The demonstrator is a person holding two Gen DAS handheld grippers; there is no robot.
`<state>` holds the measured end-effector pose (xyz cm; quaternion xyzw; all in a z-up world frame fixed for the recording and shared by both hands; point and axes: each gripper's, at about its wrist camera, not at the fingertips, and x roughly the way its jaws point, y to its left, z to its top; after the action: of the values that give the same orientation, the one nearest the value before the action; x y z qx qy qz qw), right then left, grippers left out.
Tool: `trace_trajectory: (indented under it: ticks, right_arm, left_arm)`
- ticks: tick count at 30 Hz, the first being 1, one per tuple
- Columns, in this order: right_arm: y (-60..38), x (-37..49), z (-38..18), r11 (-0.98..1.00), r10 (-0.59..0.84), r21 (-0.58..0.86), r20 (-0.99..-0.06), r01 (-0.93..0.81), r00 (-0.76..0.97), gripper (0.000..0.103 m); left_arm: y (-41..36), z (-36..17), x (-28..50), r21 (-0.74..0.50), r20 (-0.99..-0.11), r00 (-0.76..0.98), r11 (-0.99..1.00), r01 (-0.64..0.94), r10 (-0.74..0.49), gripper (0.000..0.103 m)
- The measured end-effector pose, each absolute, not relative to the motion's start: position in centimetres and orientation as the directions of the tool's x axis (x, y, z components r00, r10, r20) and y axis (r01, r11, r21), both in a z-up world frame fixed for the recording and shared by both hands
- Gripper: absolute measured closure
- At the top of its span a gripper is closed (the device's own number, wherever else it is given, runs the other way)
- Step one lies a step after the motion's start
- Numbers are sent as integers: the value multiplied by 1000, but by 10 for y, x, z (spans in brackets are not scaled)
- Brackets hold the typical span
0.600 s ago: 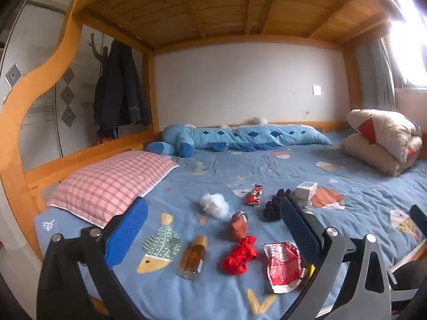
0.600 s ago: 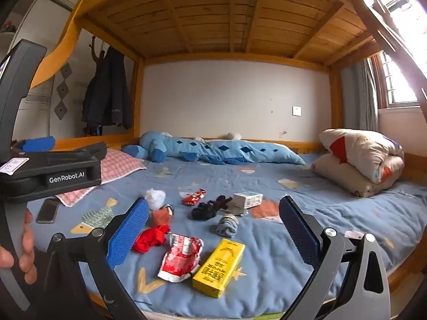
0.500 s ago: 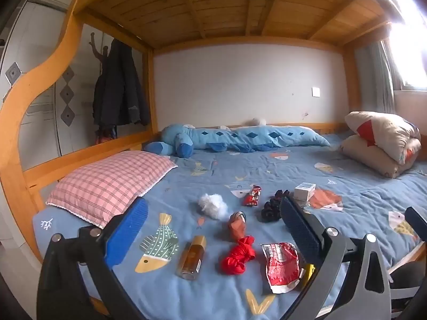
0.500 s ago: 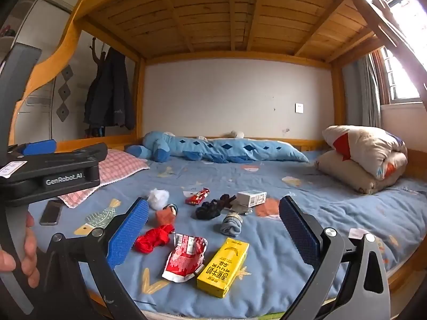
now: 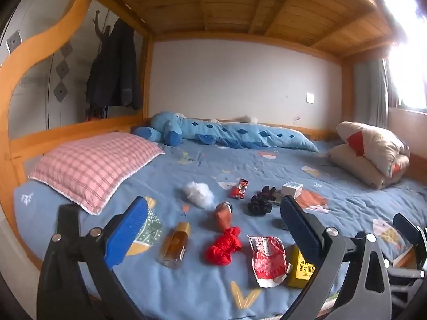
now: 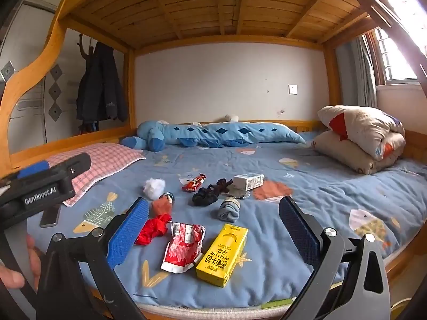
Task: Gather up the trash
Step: 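Move both tools toward the items scattered on the bed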
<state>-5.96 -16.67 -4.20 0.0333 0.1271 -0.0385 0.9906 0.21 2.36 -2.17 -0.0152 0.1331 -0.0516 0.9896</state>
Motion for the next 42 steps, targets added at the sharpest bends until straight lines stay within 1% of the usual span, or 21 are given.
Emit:
trace_trajectory:
  ticks: [2, 3, 6, 8, 15, 21, 29, 42]
  right_arm:
    - [-167, -59, -43, 994, -79, 49, -259, 95, 963, 8]
    - [-167, -58, -44, 994, -77, 51, -265, 94, 961, 8]
    - [-170, -57, -48, 993, -78, 67, -263, 99, 962, 8]
    - [-169, -56, -47, 993, -72, 72, -262, 94, 962, 8]
    - [-164, -55, -48, 995, -79, 37, -268, 93, 960, 8]
    - [-163, -53, -49, 996, -65, 34, -288, 78, 955, 8]
    - [-164, -52, -51, 996, -59, 44, -310, 76, 949, 8]
    - [-164, -49, -52, 996, -63, 39, -315, 79, 947, 8]
  left_arm:
    - [30, -27, 2, -49, -277, 958, 996, 69, -79, 4]
    - [34, -31, 3, -59, -284, 955, 996, 71, -85, 4]
    - [41, -39, 3, -114, -301, 943, 987, 114, -143, 4]
    - [43, -40, 3, -126, -306, 938, 984, 128, -161, 4]
    - [33, -45, -1, -63, -296, 943, 988, 142, -154, 4]
    - [26, -44, -1, -44, -302, 939, 986, 160, -165, 4]
    - [23, -46, -1, -43, -308, 936, 986, 164, -169, 4]
    - [22, -47, 3, -41, -324, 931, 985, 166, -170, 4]
